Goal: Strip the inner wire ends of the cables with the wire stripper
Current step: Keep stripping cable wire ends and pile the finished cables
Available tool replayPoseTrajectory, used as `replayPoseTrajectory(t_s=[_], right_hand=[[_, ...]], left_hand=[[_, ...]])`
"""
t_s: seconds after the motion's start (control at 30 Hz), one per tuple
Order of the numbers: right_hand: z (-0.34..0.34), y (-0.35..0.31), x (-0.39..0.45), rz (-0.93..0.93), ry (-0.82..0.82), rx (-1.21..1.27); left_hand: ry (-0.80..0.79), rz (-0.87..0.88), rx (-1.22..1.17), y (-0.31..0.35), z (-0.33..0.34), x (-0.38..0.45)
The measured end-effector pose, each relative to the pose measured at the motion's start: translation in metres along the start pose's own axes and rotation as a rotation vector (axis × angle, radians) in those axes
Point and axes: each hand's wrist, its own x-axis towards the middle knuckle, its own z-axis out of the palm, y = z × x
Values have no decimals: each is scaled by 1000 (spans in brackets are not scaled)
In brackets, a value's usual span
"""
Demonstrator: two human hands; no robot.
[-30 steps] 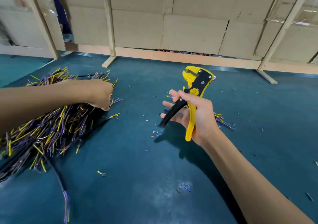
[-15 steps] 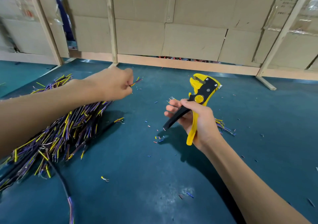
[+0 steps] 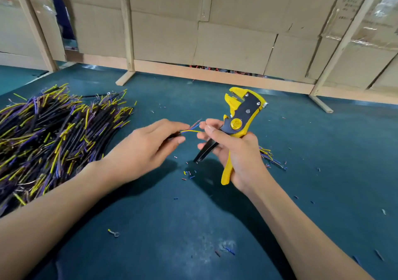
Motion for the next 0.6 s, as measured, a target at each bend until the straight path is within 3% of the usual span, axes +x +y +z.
replayPoseTrajectory(t_s=[0.6], right_hand=[[3,1,-6,-38,-170,23]], left_hand=[[30,64,-101,7,-17,-8]])
